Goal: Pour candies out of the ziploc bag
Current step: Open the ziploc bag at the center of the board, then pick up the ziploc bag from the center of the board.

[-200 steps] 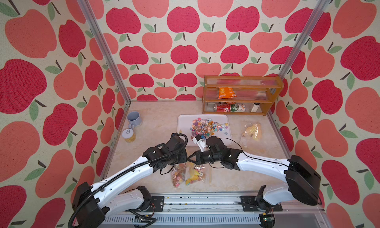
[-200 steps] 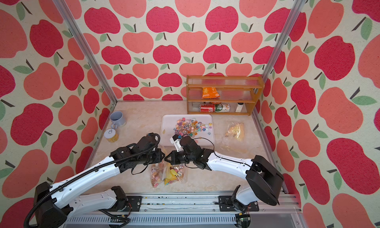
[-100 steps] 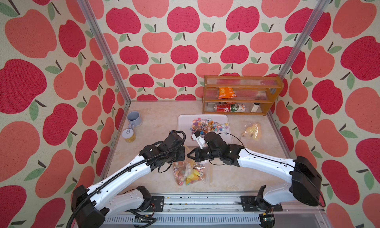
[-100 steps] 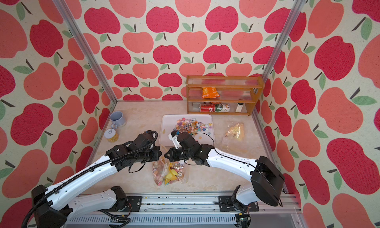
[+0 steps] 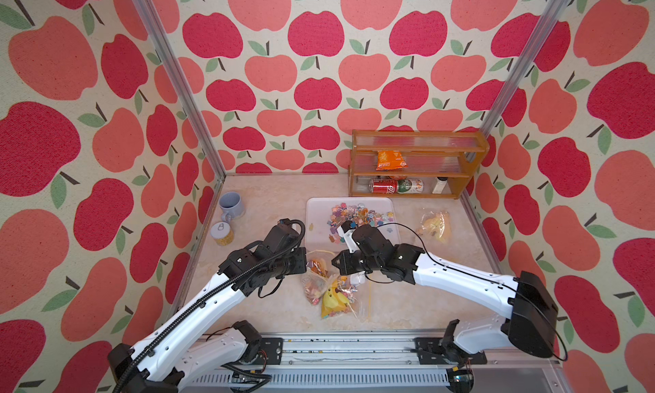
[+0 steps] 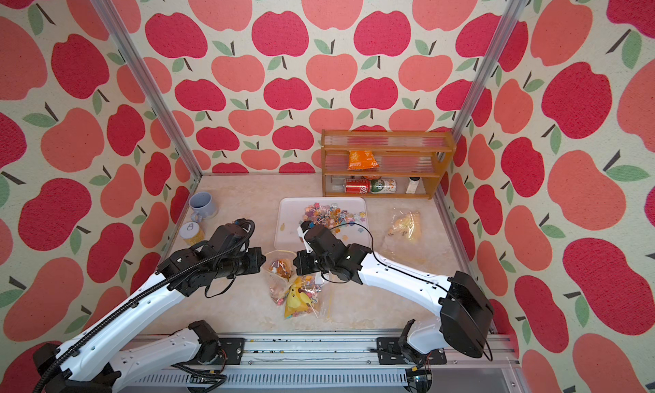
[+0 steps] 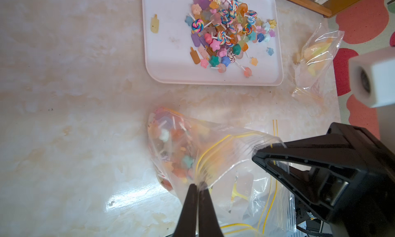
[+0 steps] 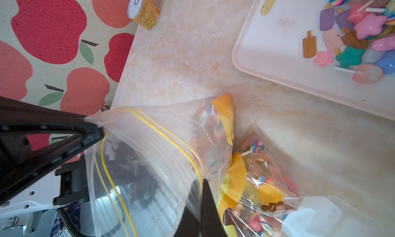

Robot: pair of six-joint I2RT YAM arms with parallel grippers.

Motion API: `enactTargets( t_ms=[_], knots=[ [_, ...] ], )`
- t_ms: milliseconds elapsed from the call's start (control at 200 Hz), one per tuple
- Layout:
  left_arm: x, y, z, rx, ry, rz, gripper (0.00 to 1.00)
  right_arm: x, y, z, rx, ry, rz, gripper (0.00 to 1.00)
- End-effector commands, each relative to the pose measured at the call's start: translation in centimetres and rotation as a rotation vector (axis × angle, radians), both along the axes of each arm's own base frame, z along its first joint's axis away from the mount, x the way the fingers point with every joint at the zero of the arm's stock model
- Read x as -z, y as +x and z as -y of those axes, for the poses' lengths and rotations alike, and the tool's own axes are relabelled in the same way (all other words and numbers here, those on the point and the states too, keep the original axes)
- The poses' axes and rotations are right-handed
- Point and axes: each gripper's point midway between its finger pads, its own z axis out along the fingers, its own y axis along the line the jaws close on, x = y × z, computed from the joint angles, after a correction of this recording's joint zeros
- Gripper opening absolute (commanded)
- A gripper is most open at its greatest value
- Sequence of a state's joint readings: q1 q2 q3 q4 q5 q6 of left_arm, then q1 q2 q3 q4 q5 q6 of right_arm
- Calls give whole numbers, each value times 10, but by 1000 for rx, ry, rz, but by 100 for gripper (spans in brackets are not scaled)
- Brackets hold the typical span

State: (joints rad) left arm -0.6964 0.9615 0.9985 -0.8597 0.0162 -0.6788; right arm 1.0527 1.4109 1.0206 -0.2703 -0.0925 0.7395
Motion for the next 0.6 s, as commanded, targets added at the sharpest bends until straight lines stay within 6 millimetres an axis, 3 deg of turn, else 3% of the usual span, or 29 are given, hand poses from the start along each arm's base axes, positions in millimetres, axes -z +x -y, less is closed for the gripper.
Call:
enactTargets(
  t_ms=[0,95,175,265,305,385,430,490,595],
  knots=[
    [-4,-5,-8,17,22,0,0,-3,6,19,40,-56,47,0],
    [-11,-1,-2,32,0,14,0,-8,8,20,41,-55,60,1],
    [-7,1,10,64,-29,-5,0,-13,8,17,28,-46,65,9],
    [3,3,24,101,-53,-46,0,-16,7,15,20,-43,65,25],
    [5,4,29,109,-64,-57,13,-17,7,16,18,-46,64,31],
    [0,7,32,110,-84,-42,47,-18,6,18,11,-62,67,61],
    [-9,9,31,103,-93,-11,63,-20,6,22,12,-79,78,67],
    [-25,12,26,87,-108,43,73,-31,8,29,16,-89,107,70],
    [-51,14,11,43,-130,119,82,-61,11,42,21,-109,178,72]
  ],
)
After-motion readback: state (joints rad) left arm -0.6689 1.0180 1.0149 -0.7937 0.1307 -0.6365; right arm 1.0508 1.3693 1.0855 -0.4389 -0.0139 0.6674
